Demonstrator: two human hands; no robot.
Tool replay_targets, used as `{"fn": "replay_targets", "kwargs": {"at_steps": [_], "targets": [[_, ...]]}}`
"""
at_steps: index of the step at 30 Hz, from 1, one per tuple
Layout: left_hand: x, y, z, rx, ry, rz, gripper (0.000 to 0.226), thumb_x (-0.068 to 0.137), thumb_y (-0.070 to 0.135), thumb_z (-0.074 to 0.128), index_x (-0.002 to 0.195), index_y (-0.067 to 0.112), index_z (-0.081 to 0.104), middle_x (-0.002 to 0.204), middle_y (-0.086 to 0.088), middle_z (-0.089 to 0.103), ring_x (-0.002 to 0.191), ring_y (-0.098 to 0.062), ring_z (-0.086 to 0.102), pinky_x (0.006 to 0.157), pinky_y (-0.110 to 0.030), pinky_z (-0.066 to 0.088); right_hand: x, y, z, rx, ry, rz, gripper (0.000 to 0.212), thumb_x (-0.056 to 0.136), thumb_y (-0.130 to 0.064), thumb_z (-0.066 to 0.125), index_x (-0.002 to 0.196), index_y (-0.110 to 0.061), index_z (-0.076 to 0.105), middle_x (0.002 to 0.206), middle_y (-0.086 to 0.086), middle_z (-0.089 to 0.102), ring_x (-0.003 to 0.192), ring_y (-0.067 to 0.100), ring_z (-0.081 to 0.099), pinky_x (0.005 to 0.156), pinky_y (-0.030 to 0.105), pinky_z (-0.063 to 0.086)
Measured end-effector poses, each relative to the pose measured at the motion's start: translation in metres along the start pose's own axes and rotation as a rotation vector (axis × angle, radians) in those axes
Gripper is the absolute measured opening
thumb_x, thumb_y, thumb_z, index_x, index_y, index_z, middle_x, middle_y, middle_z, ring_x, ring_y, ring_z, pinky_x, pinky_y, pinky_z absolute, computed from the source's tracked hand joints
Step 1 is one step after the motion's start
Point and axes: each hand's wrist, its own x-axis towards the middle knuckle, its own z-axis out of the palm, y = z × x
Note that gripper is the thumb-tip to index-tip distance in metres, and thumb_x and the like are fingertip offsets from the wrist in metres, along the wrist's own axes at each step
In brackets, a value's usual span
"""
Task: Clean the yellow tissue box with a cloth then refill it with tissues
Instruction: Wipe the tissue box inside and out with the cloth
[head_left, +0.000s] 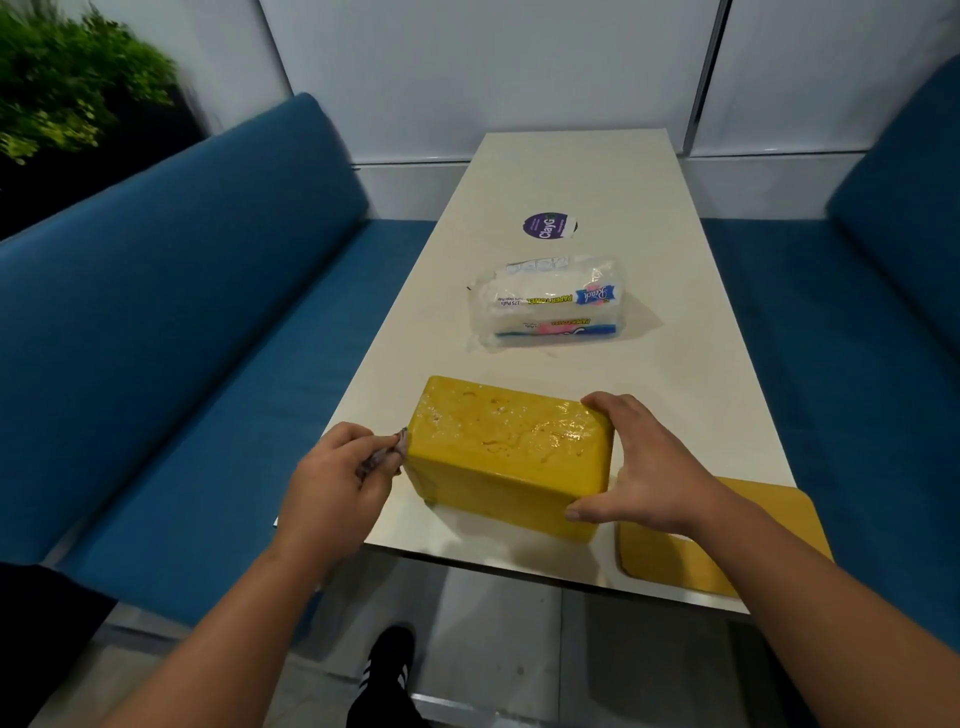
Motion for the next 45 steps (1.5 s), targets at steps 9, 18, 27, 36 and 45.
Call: {"fn": "replay_targets", "kwargs": {"at_steps": [9,18,27,36,45], "targets": [[0.029,0.01,-0.023,-0.343,-0.144,-0.296,0.012,0.087,0.017,0.068,0.087,0.029,0.071,0.081,0.007,0.073,0.081,-0.003,0.066,0.074,-0.02,0.049,0.029,-0.066,0.002,-0.275,0.055,-0.111,0.119,0.053,-0.086,0.061,0.149,-0.029,0.02,0.152,-0.004,0.024,0.138,0.019,0.023,0.113,0.039,0.021],[0.038,0.014,-0.01,-0.218,-0.274,-0.245,0.008,0.085,0.037,0.068,0.091,0.032,0.07,0.089,0.011,0.068,0.085,-0.007,0.064,0.079,-0.036,0.056,0.046,-0.075,0.019,-0.292,0.061,-0.083,0.1,0.059,-0.08,0.065,0.141,-0.03,0.036,0.138,-0.006,0.036,0.126,0.016,0.033,0.107,0.036,0.029],[0.092,0.035,-0.002,0.01,-0.342,-0.2,0.022,0.087,0.043,0.062,0.084,0.023,0.071,0.079,0.004,0.067,0.079,-0.014,0.061,0.071,-0.035,0.055,0.047,-0.076,0.019,-0.351,0.049,-0.069,0.096,0.06,-0.082,0.06,0.139,-0.031,0.04,0.138,-0.006,0.038,0.128,0.016,0.031,0.109,0.037,0.02],[0.067,0.027,-0.012,-0.005,-0.37,-0.197,0.02,0.086,0.036,0.065,0.074,0.021,0.069,0.07,0.004,0.066,0.071,-0.01,0.062,0.067,-0.034,0.053,0.047,-0.076,0.018,-0.305,0.036,-0.049,0.097,0.06,-0.079,0.062,0.141,-0.031,0.037,0.14,-0.007,0.036,0.127,0.015,0.028,0.109,0.034,0.025],[0.109,0.041,0.016,0.047,-0.29,-0.157,0.026,0.092,0.041,0.056,0.11,0.029,0.071,0.109,0.007,0.066,0.097,-0.017,0.059,0.079,-0.03,0.048,0.048,-0.075,0.02,-0.305,0.047,-0.041,0.098,0.058,-0.081,0.063,0.139,-0.031,0.039,0.137,-0.006,0.039,0.126,0.016,0.031,0.107,0.035,0.027]]}}
